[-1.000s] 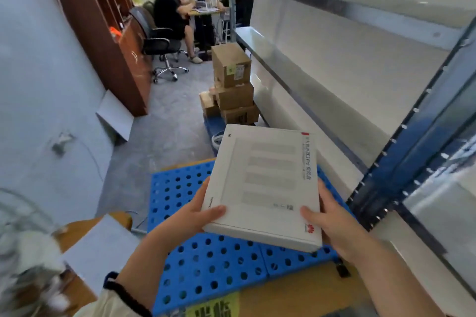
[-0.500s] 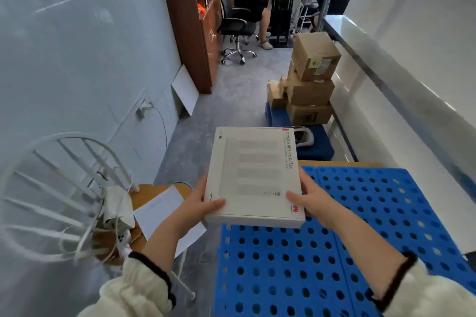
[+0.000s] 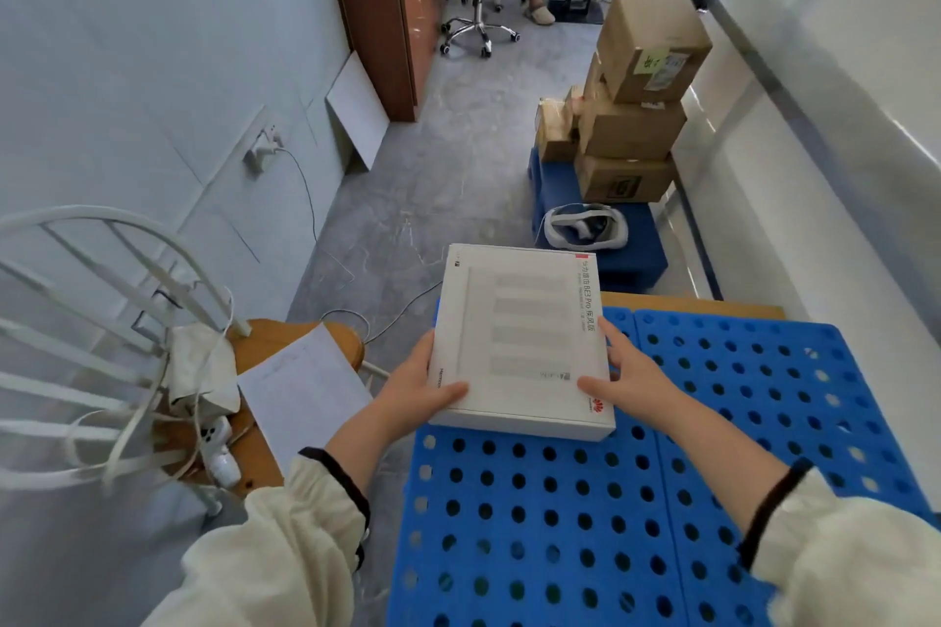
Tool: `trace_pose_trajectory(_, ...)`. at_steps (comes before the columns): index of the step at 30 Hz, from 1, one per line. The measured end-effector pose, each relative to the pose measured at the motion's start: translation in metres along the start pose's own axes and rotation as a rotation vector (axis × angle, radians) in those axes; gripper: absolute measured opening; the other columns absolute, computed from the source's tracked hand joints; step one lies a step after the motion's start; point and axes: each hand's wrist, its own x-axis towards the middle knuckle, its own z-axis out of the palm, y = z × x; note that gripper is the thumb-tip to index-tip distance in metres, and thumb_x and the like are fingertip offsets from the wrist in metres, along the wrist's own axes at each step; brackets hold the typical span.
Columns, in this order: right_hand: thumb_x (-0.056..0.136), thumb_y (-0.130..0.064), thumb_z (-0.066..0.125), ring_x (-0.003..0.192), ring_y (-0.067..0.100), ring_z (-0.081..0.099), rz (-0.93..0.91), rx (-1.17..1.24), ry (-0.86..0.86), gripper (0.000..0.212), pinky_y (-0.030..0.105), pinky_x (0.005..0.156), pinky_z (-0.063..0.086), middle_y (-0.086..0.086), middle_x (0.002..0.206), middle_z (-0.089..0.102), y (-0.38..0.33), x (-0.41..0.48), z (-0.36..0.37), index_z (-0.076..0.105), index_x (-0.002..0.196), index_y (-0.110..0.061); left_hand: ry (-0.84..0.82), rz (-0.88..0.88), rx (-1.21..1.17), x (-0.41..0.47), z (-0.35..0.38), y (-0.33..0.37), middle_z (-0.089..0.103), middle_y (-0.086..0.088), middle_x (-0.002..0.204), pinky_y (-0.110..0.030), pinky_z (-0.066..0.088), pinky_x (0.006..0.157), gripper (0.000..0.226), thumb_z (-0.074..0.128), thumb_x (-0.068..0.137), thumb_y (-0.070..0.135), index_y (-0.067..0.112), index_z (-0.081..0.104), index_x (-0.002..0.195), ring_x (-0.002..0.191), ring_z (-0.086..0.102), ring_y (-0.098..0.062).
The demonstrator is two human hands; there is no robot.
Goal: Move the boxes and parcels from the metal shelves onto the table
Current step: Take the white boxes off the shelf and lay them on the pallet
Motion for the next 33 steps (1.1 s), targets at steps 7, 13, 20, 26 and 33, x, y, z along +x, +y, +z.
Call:
trace_pose_trajectory(7,0.084,-0.017,0.069,0.124,0.014,0.046,-0.005,-0.139,0.094,0.086,0.038,0.105,0.042,-0.006,0.144,0.041,0.009,0.003,-0.007,0.015,0.150,-0.029,0.081,0.047,0.089,0.008,0.011,0.006,0.042,0.005,0.139,-0.044,0.043,0.103,0.085,0.072,0.082,0.033,0.027,0.020,0.149,0.123,0.046,-0.018)
trace_pose_trajectory(13,0.086,-0.022,0.067,0.135,0.019,0.036,-0.040,-0.200,0.110,0.080,0.044,0.112,0.034,-0.003,0.152,0.031,0.016,0.002,-0.005,0.019,0.150,-0.026,0.094,0.030,0.218,0.006,0.011,0.008,0.035,-0.003,0.147,-0.047,0.041,0.105,0.090,0.070,0.082,0.040,0.025,0.014,0.151,0.130,0.041,-0.023)
trace_pose_trajectory(20,0.087,-0.022,0.066,0.137,0.020,0.033,-0.004,-0.193,0.112,0.078,0.044,0.112,0.032,-0.001,0.153,0.030,0.014,0.002,-0.004,0.020,0.149,-0.024,0.081,0.006,0.224,0.003,0.009,0.011,0.035,-0.004,0.147,-0.048,0.040,0.106,0.091,0.070,0.082,0.041,0.027,0.012,0.151,0.129,0.041,-0.024)
trace_pose_trajectory(26,0.088,-0.027,0.064,0.139,0.022,0.031,0.003,-0.281,0.140,0.074,0.041,0.114,0.029,0.003,0.155,0.025,-0.004,-0.014,-0.009,0.023,0.149,-0.020,0.048,0.048,0.360,-0.004,0.002,0.031,0.031,-0.001,0.151,-0.045,0.035,0.110,0.094,0.063,0.081,0.053,0.022,0.010,0.152,0.137,0.034,-0.024)
trace_pose_trajectory(33,0.090,-0.051,0.052,0.145,0.018,0.015,0.127,-0.617,0.464,0.074,0.039,0.114,0.027,-0.005,0.159,0.009,0.009,-0.131,-0.079,0.018,0.150,-0.025,0.142,0.404,0.914,-0.031,0.058,0.121,0.006,-0.001,0.160,-0.043,0.028,0.111,0.081,0.040,0.090,0.062,0.026,0.003,0.152,0.144,0.012,-0.025)
